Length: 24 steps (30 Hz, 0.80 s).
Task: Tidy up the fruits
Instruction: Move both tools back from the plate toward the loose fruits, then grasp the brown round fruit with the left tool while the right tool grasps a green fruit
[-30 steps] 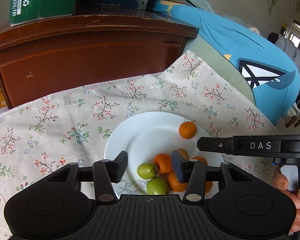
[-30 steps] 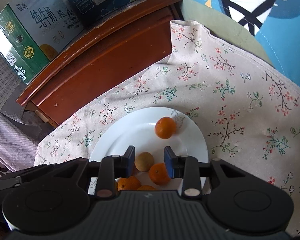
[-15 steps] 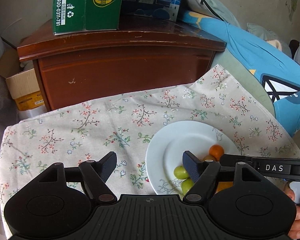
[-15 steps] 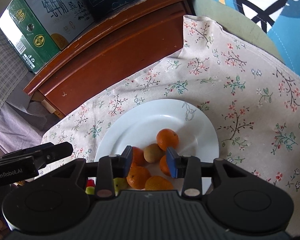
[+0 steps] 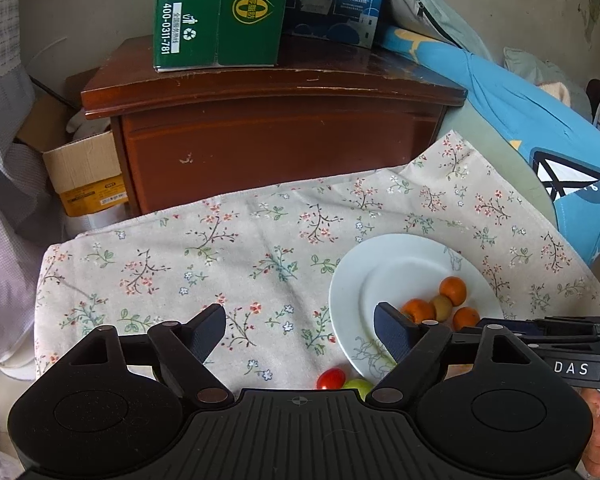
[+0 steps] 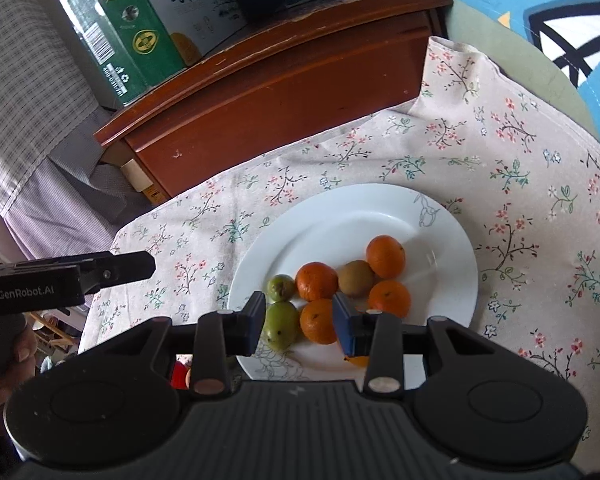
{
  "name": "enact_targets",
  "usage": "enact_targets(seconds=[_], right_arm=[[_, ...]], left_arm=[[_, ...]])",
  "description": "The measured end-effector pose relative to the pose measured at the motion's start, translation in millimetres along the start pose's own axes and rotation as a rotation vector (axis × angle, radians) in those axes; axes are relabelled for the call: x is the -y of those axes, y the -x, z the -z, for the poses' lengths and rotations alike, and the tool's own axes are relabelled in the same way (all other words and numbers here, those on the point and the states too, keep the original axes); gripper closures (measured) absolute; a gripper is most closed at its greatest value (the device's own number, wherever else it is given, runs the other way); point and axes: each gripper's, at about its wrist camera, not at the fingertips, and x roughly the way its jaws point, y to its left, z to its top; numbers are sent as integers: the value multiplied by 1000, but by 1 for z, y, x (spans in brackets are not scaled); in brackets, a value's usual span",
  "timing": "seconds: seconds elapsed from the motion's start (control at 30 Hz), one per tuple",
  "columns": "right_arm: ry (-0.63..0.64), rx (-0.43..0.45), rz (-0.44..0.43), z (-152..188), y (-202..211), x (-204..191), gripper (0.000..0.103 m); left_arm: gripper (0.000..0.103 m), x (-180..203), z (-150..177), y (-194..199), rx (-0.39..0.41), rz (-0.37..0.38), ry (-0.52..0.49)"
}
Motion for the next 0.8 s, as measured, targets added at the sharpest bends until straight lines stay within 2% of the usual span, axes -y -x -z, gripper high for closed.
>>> enact_targets(seconds=[0.3, 0.8], right_arm=[[77, -29, -57, 24, 5, -30, 64], [122, -108, -101, 58, -2, -52, 63]], left_arm=[[20, -32, 11, 16, -5, -49, 71], [19, -47, 39, 5, -95, -106, 71]])
